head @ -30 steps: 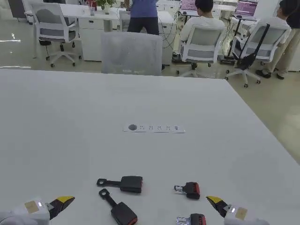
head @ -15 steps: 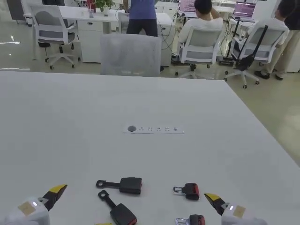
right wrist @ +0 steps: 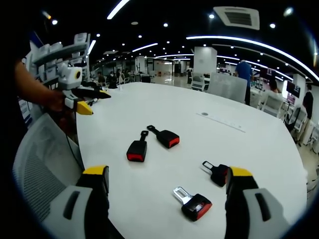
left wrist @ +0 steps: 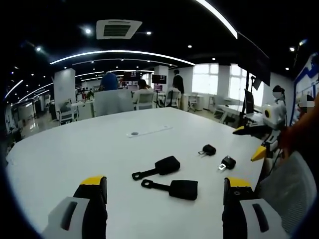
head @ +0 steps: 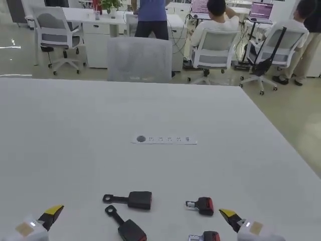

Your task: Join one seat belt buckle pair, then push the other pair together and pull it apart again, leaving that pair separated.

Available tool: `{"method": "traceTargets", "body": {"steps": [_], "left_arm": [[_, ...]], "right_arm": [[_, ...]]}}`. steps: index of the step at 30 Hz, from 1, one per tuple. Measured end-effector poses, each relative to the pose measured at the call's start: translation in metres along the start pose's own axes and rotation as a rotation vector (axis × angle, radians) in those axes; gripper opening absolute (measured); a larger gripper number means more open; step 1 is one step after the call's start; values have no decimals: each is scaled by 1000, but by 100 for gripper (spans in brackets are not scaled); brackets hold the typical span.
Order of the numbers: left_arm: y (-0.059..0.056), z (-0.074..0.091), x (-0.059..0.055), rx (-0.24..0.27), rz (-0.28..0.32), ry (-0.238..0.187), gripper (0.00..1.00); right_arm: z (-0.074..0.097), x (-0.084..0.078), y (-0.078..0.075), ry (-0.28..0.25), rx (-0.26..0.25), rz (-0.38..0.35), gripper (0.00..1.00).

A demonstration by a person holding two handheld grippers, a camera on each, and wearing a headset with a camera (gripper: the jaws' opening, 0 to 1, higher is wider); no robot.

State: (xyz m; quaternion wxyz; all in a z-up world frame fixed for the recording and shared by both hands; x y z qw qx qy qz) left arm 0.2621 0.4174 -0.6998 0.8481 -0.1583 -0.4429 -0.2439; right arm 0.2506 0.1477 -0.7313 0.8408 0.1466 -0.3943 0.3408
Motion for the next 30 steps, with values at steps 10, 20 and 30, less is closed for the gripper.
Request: {"method": "traceTargets", "body": {"steps": [10, 20, 30], "left_arm": [[2, -1, 4, 15, -3, -12, 100], [2, 0, 6, 24, 0, -26, 100], [7, 6, -2, 21, 15, -15, 100]], "right_arm": [[-3, 5, 1, -9, -10, 1, 99], [-6, 15, -1, -42, -52, -26, 100], [2, 4, -14, -45, -99, -83, 100]]}}
Point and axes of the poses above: the centre of the closed fingertips' face, and the gripper's own axes: z roughly backward along the fingers, y roughly to its left, x roughly out of its top, the point moved 2 cm from there along z, roughly backward along the fingers, and after that the axes turned 12 degrees about y, right-handed, at the moved point
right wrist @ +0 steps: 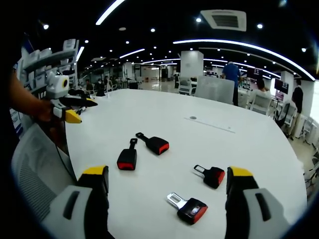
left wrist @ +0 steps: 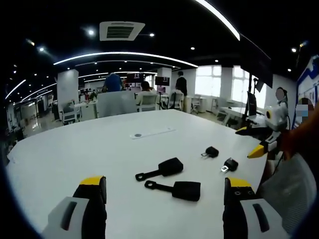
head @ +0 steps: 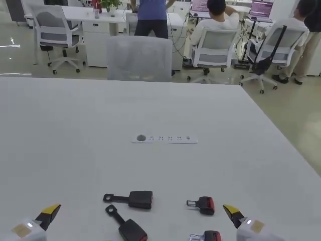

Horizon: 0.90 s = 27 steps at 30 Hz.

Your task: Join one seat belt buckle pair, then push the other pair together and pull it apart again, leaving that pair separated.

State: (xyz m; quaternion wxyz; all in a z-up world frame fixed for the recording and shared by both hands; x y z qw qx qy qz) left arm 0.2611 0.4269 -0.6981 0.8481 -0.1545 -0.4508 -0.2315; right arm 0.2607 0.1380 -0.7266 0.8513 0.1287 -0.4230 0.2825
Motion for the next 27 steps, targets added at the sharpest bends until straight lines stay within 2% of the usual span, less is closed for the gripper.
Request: {"method": "traceTargets", "body": {"steps": [5, 12, 27], "left_arm": [[1, 3, -8, 0, 10, 19, 100], [4, 7, -13, -7, 8, 26, 100], [1, 9, -15, -18, 1, 32, 100]], "right_arm": [[5, -11, -6, 18, -13, -15, 100], [14, -19, -17, 23, -39, -40, 100], [19, -27, -20, 32, -55, -48, 100]]}}
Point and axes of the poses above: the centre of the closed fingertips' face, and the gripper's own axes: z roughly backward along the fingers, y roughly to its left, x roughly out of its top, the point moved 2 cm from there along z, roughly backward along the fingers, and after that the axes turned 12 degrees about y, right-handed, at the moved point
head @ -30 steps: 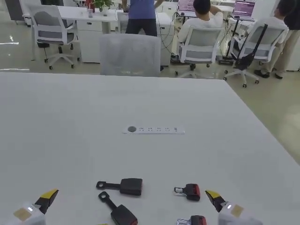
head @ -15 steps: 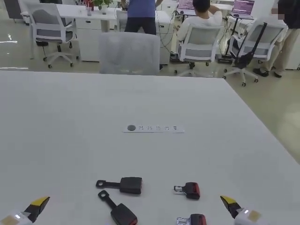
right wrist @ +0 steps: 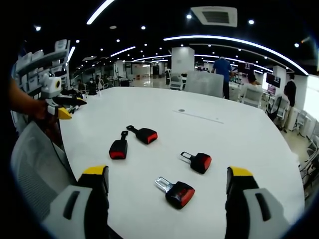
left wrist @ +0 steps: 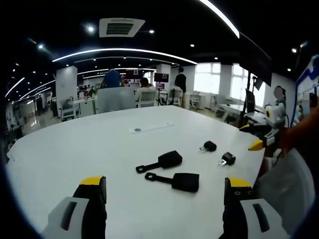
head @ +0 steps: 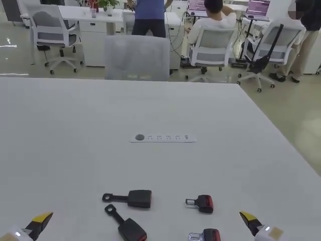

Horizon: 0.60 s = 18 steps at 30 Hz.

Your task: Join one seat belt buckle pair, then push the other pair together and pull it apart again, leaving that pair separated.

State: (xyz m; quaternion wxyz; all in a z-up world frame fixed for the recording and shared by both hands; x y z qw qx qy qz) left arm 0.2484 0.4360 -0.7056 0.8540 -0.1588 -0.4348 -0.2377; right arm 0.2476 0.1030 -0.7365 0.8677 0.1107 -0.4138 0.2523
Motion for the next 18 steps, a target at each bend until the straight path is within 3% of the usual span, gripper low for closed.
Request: {"method": "traceTargets", "body": {"steps": [18], "left_arm": [[-2, 1, 0, -5, -13, 18, 100]], "right_arm": [[8, -8, -8, 13, -9, -7, 100]]}}
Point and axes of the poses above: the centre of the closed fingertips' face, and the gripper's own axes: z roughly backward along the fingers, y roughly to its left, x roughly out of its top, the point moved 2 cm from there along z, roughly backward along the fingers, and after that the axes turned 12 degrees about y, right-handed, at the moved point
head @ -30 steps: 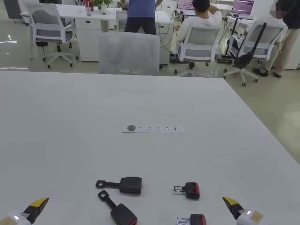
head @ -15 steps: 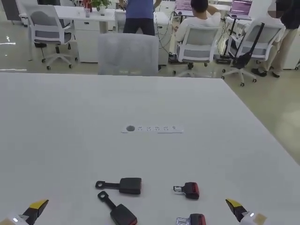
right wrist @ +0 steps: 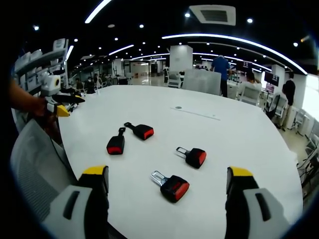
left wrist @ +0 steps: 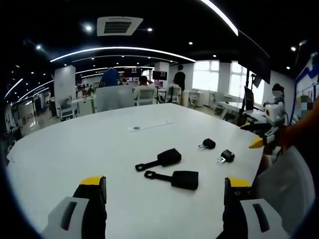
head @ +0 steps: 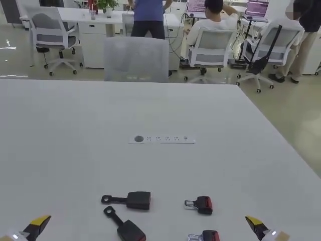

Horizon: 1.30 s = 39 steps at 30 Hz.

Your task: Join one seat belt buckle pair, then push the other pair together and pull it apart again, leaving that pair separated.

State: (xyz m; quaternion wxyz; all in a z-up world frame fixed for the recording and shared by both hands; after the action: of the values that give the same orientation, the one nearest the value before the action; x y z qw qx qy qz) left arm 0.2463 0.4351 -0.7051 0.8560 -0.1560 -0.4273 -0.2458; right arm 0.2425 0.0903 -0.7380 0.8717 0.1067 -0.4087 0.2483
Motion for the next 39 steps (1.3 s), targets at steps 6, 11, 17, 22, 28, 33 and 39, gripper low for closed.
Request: {"method": "traceTargets", "body": {"steps": [6, 11, 17, 22, 28, 33, 39], "left_arm": [[0, -1, -2, 0, 7, 8, 100], [1, -2, -5, 0, 16, 11, 100], [0, -5, -4, 12, 37, 8, 100], [-6, -9, -2, 12, 37, 13, 100], [-7, -14, -1, 17, 49, 21, 100], [-11, -21, 1, 11, 44, 32, 100], [-15, -30, 1, -8, 28, 50, 100]], "right_arm": [[-1, -3, -2, 13, 0, 8, 100], [0, -4, -4, 10, -3, -1, 100], [1, -8, -10, 19, -3, 0, 100], [1, -6, -15, 17, 6, 0, 100], [1, -12, -19, 30, 21, 2, 100], [-2, -17, -23, 45, 43, 5, 100], [-9, -18, -19, 70, 108, 20, 99]]}}
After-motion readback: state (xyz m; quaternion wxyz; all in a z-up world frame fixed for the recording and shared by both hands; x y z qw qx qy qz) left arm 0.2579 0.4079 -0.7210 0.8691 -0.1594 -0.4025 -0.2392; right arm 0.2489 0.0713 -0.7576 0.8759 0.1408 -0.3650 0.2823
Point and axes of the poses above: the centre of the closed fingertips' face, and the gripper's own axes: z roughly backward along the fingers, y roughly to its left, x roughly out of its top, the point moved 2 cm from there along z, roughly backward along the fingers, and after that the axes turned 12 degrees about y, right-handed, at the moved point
